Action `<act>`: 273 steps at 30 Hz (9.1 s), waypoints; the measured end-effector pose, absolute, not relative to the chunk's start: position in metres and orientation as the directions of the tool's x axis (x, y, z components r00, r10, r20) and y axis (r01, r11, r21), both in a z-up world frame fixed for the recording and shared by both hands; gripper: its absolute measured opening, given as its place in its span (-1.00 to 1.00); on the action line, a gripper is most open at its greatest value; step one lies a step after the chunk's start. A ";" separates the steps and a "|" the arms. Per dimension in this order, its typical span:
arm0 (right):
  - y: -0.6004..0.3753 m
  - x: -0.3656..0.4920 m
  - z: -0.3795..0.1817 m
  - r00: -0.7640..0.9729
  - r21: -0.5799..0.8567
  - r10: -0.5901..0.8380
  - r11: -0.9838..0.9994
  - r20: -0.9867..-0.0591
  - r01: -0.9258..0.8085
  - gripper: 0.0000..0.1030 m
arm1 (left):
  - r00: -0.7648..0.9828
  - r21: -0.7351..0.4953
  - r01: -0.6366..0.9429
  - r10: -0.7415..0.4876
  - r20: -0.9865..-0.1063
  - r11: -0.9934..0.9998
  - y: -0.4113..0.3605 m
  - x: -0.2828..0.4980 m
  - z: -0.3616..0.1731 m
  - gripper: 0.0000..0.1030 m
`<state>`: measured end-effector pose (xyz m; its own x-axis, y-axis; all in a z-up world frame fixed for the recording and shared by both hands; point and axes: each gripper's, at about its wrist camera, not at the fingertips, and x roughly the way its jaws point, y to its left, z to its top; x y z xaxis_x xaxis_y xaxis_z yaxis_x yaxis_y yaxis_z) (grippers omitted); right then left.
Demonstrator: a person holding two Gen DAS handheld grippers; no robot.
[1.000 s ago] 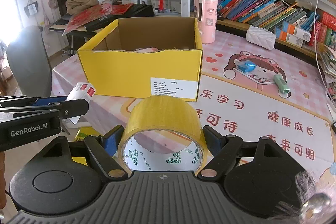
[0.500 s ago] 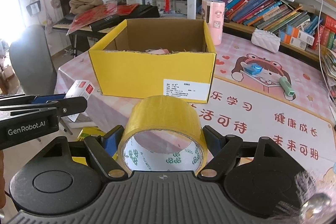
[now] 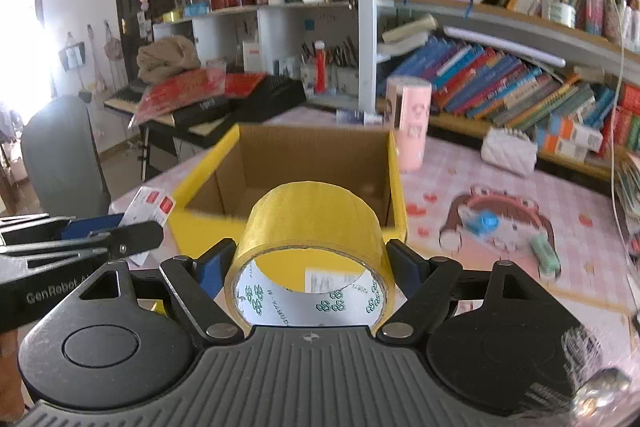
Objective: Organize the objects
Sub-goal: 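Carry the white box in the left tool and tape in the right tool to the yellow box, then drop the white box from the left tool while the right tool lowers the tape inside, then open the right tool to release the tape roll into the box, then withdraw both tools from the box back toward the mat, then grasp the mint-green stick with the right tool while the left tool grasps the blue packet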
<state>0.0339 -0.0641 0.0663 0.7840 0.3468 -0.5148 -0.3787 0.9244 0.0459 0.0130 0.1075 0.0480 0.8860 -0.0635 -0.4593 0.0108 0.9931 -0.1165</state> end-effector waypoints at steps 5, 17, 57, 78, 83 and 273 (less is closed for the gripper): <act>-0.062 0.061 0.071 0.784 0.047 0.363 0.917 -0.503 -0.395 0.54 | 0.885 -0.107 -0.011 -0.040 -0.465 0.994 0.108 0.037 0.047 -0.46; -0.061 0.131 0.063 0.770 0.033 0.380 0.905 -0.513 -0.425 0.54 | 0.854 -0.065 -0.046 0.005 -0.520 0.997 0.097 0.099 0.027 -0.46; -0.032 0.227 0.009 0.634 -0.068 0.398 0.811 -0.663 -0.581 0.55 | 0.752 0.074 -0.066 0.099 -0.652 0.995 0.080 0.175 -0.018 -0.43; -0.035 0.221 0.025 0.674 -0.063 0.399 0.832 -0.621 -0.551 0.69 | 0.833 0.077 -0.122 0.144 -0.534 0.990 0.086 0.142 0.011 0.63; -0.040 0.204 0.038 0.696 -0.055 0.410 0.839 -0.590 -0.541 0.71 | 0.850 0.061 -0.136 0.148 -0.505 0.989 0.088 0.127 0.020 0.72; -0.327 0.266 -0.075 0.663 0.052 0.218 0.964 -0.716 -0.260 -0.55 | 0.706 0.103 0.099 0.003 -0.708 0.990 -0.195 0.309 -0.079 -0.42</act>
